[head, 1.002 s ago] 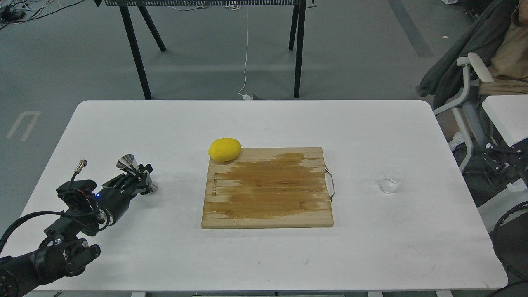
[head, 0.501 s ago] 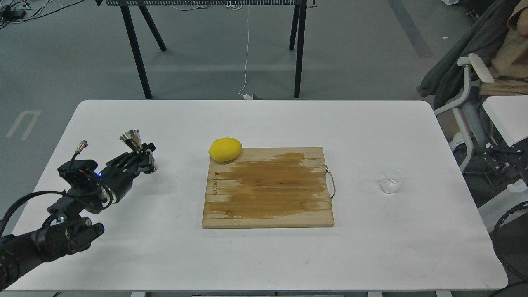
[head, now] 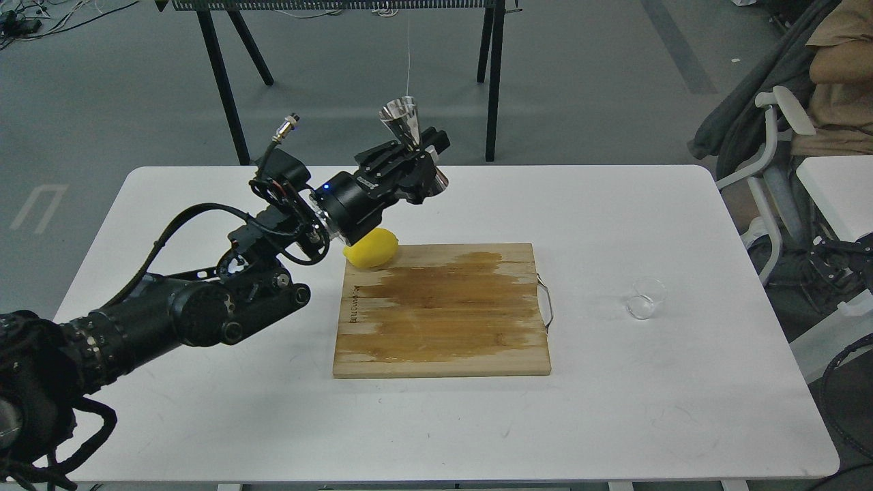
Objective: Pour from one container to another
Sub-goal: 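Lift the steel jigger with the left gripper and carry it over the board, then set the steel jigger down on the board and open the left gripper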
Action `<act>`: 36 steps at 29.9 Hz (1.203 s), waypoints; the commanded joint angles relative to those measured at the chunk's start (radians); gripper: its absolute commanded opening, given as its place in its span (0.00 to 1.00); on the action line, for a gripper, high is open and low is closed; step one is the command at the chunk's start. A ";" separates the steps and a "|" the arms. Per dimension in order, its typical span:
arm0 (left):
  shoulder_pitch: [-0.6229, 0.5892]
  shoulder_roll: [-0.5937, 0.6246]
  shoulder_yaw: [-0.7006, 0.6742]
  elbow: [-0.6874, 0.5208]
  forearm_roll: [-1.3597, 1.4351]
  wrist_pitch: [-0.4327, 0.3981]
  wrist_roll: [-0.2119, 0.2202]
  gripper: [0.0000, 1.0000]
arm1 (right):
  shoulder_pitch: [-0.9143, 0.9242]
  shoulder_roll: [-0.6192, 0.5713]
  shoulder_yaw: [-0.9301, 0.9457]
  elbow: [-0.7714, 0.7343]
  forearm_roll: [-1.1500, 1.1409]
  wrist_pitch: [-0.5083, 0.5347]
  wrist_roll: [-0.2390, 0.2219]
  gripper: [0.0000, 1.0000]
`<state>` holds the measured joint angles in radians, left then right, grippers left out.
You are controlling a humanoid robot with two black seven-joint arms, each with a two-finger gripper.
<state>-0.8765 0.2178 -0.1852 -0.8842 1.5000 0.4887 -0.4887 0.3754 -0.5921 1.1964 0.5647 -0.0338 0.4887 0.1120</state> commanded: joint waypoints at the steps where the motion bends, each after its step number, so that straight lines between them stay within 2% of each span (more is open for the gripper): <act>1: 0.037 -0.104 0.001 0.014 0.065 0.000 0.000 0.07 | 0.000 0.001 -0.003 -0.003 0.000 0.000 0.000 0.99; 6: 0.103 -0.213 0.038 0.097 0.136 0.000 0.000 0.07 | 0.000 0.001 -0.005 -0.003 0.000 0.000 0.000 0.99; 11: 0.145 -0.218 0.131 0.215 0.170 0.000 0.000 0.07 | 0.000 0.001 -0.005 -0.003 0.000 0.000 0.000 0.99; 15: 0.157 -0.218 0.141 0.306 0.172 0.000 0.000 0.07 | 0.002 0.000 -0.005 -0.002 0.000 0.000 0.000 0.99; 24: 0.157 -0.218 0.147 0.332 0.160 0.000 0.000 0.08 | -0.003 0.001 -0.005 -0.002 0.000 0.000 0.000 0.99; 36: 0.159 -0.218 0.147 0.363 0.158 0.000 0.000 0.18 | -0.003 0.001 -0.005 -0.002 0.000 0.000 0.000 0.99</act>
<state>-0.7179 0.0001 -0.0390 -0.5234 1.6576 0.4887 -0.4887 0.3724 -0.5892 1.1909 0.5630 -0.0338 0.4887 0.1119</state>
